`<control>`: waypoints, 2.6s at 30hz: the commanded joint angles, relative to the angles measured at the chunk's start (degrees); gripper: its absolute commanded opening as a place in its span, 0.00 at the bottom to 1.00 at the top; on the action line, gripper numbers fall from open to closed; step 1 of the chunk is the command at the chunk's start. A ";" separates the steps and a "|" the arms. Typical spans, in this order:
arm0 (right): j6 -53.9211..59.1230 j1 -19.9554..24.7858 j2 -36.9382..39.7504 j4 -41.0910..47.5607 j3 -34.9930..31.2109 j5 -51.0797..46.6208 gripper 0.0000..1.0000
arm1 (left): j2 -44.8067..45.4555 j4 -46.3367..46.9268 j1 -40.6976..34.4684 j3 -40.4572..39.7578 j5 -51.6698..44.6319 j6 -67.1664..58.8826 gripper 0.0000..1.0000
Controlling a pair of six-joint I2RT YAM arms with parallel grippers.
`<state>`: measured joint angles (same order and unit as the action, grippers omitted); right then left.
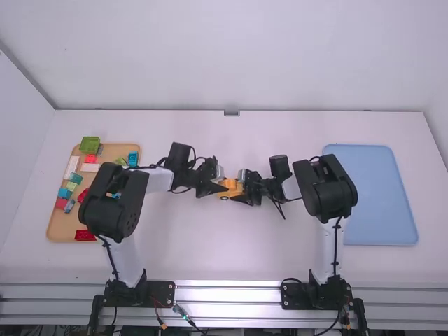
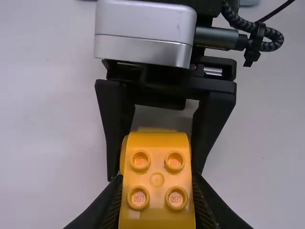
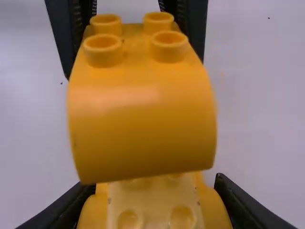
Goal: Assemble lego blocks to make yellow taxi
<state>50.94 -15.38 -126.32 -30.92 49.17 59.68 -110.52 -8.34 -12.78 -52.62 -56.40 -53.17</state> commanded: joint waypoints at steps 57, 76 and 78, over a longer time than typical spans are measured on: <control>0.55 -1.05 -0.76 1.18 0.70 2.01 0.51 | -8.11 6.25 -6.67 -1.01 15.52 -1.22 0.02; 0.57 -0.46 -0.76 1.40 0.70 2.01 0.54 | -7.54 9.53 -6.69 -3.82 17.44 -0.24 0.22; 0.33 -0.31 -0.76 1.42 0.70 1.99 0.54 | -7.54 11.54 -6.69 -5.31 17.94 -0.72 0.27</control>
<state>51.81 -15.07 -126.30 -29.41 49.17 60.93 -113.99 0.73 -17.54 -58.81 -47.40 -55.40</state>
